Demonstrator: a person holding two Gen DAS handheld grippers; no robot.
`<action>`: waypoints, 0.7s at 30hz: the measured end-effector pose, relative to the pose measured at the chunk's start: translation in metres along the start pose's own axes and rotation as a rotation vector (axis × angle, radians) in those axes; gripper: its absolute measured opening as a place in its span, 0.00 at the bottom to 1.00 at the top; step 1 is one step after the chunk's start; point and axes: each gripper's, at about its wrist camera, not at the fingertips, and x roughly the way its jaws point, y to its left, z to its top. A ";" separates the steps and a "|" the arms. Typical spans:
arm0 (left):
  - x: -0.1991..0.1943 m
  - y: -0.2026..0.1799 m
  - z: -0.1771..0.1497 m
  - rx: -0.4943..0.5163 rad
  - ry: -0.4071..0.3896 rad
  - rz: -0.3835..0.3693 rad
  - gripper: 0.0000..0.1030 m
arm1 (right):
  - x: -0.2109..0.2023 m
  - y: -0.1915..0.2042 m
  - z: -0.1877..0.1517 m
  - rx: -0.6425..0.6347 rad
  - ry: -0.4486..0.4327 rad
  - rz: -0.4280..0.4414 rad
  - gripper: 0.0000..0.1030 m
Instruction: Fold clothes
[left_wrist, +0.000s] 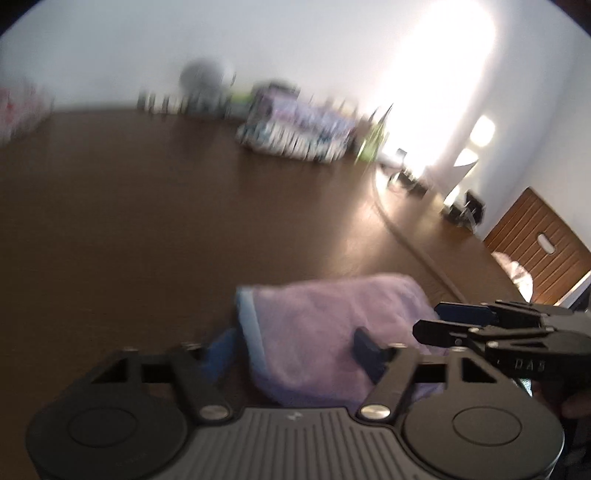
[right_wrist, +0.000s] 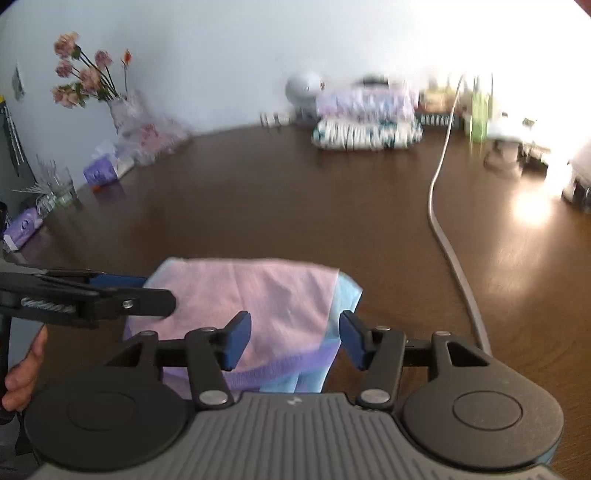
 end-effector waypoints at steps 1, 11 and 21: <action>0.002 -0.002 0.000 0.002 -0.001 -0.009 0.50 | 0.006 0.003 -0.003 -0.005 0.017 -0.003 0.47; 0.038 0.008 0.034 -0.073 -0.042 -0.126 0.09 | 0.037 0.002 0.022 -0.013 -0.076 -0.016 0.09; 0.036 -0.022 0.171 0.045 -0.207 -0.159 0.07 | 0.030 -0.031 0.127 0.071 -0.296 -0.035 0.09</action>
